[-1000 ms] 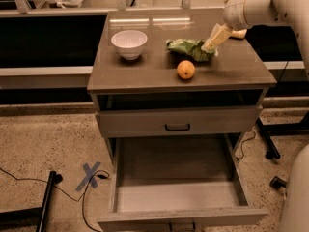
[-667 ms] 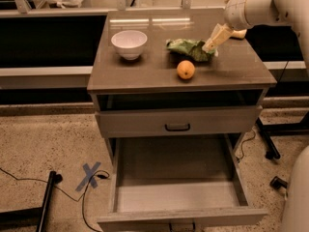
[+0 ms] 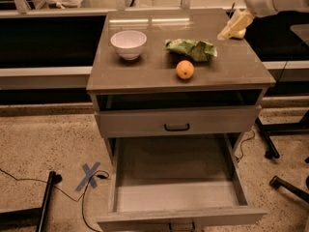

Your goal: Pick green jalapeno chip bag from middle drawer and place on counter

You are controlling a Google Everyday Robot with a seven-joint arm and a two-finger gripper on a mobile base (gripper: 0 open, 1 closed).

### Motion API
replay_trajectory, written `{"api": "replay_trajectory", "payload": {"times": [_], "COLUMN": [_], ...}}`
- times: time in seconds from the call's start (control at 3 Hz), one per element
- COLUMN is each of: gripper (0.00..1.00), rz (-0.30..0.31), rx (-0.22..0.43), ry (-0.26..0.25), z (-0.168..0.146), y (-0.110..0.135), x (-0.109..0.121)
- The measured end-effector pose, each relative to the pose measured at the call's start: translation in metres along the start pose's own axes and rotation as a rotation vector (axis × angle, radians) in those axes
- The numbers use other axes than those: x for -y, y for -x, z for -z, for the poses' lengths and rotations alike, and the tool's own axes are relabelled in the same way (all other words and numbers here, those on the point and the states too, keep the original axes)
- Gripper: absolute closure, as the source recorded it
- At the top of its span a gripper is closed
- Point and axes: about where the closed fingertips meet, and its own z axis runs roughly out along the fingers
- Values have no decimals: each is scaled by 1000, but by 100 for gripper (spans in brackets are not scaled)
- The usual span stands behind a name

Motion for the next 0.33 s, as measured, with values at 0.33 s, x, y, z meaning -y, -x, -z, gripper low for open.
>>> {"api": "replay_trajectory", "payload": {"times": [0.33], "gripper": [0], "rz": [1], "rx": [1], "ry": [1], "z": [1], "y": [0], "x": [0]}}
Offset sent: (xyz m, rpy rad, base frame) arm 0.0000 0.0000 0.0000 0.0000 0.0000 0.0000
